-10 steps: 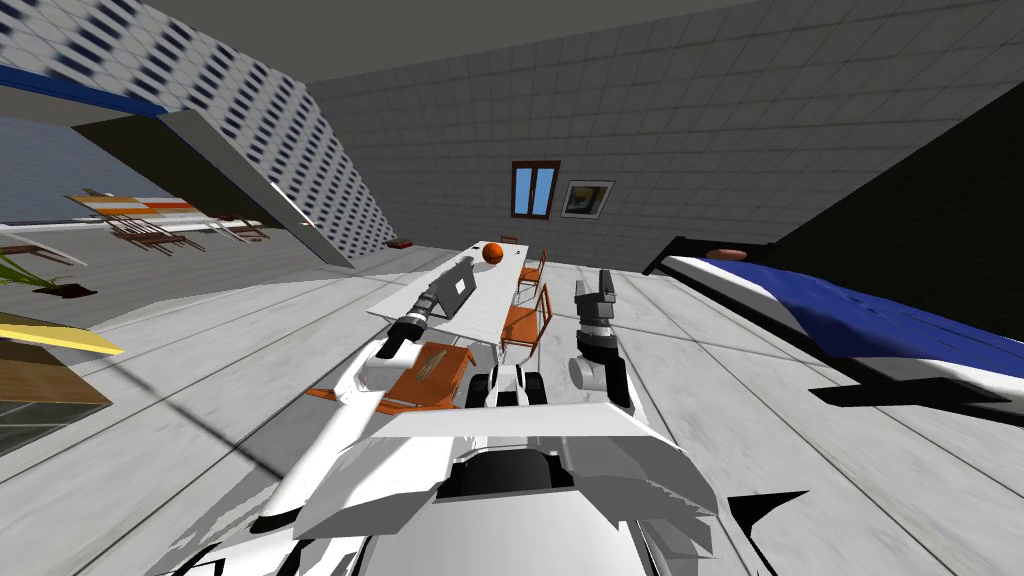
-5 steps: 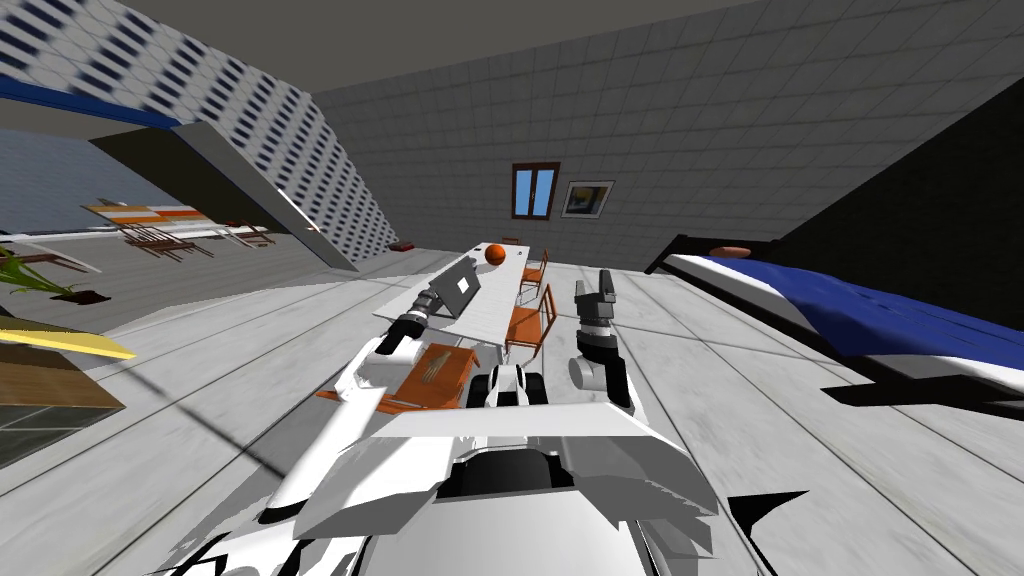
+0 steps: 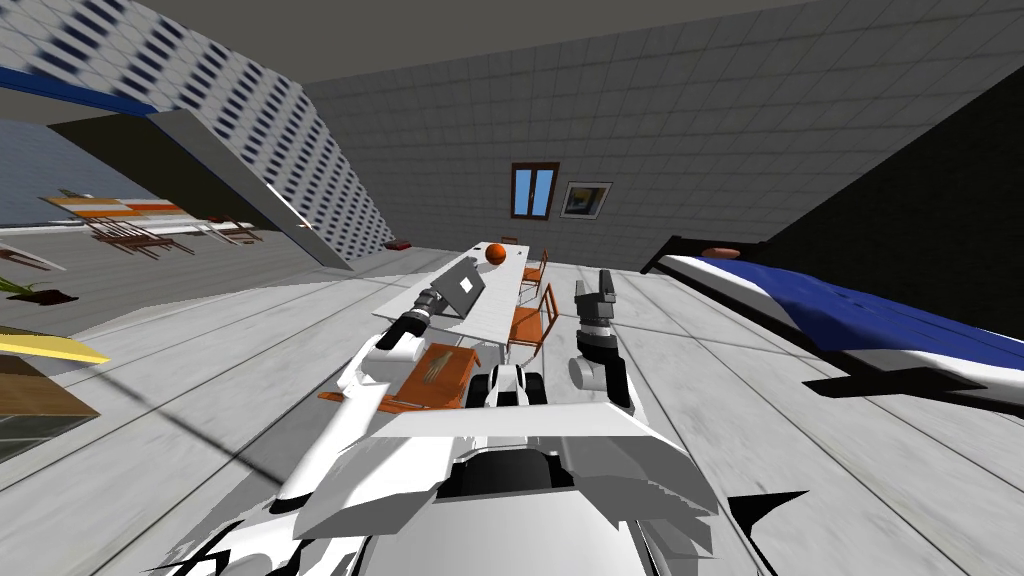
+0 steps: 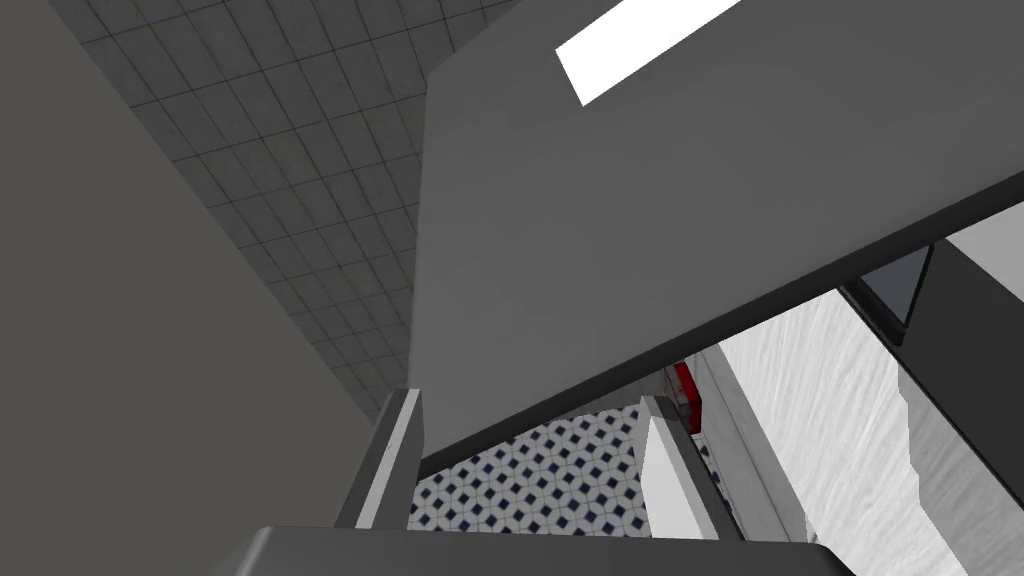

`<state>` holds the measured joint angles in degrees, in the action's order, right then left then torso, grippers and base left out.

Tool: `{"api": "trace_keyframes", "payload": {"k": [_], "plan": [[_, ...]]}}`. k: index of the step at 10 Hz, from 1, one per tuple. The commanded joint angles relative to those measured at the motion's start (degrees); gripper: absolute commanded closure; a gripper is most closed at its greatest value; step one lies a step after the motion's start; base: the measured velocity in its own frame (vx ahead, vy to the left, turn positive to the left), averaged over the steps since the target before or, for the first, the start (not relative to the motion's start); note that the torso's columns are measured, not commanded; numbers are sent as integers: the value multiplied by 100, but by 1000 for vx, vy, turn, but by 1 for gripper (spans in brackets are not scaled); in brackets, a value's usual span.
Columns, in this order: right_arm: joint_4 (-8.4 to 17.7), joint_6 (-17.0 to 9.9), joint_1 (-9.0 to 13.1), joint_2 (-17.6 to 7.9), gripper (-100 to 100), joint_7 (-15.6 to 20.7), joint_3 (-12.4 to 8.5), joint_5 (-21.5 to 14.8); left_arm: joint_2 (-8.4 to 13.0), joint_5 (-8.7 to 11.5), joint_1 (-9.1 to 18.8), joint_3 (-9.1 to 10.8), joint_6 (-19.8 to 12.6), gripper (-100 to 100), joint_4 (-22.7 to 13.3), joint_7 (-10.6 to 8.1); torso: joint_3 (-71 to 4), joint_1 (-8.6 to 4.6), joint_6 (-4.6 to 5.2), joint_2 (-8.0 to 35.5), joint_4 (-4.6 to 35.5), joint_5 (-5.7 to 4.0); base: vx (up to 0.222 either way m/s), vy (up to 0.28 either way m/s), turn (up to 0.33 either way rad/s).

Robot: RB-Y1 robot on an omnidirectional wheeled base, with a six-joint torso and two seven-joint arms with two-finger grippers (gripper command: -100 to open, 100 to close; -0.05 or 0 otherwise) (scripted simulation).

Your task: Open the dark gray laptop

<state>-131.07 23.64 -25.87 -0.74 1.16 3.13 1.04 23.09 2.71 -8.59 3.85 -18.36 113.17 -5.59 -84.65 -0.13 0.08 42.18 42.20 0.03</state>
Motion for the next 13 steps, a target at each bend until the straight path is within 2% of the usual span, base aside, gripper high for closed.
{"api": "trace_keyframes", "payload": {"k": [1,7,8,13], "plan": [[0,0,0,0,0,0,0,0,-15,28,-15,-16,-17,100,7,-32,7,9,-6,10,9,-2,0,0,0],[0,0,0,0,0,0,0,0,-15,28,-15,-16,-17,100,7,-32,11,7,-6,18,17,-8,-1,1,-3],[0,0,0,0,0,0,0,0,-28,161,-33,-4,-163,100,80,-152,8,8,-7,12,11,-5,0,0,0],[0,0,0,0,0,0,0,0,-28,161,-33,-4,-163,100,80,-152,5,11,-9,7,7,-3,-2,1,-6]]}}
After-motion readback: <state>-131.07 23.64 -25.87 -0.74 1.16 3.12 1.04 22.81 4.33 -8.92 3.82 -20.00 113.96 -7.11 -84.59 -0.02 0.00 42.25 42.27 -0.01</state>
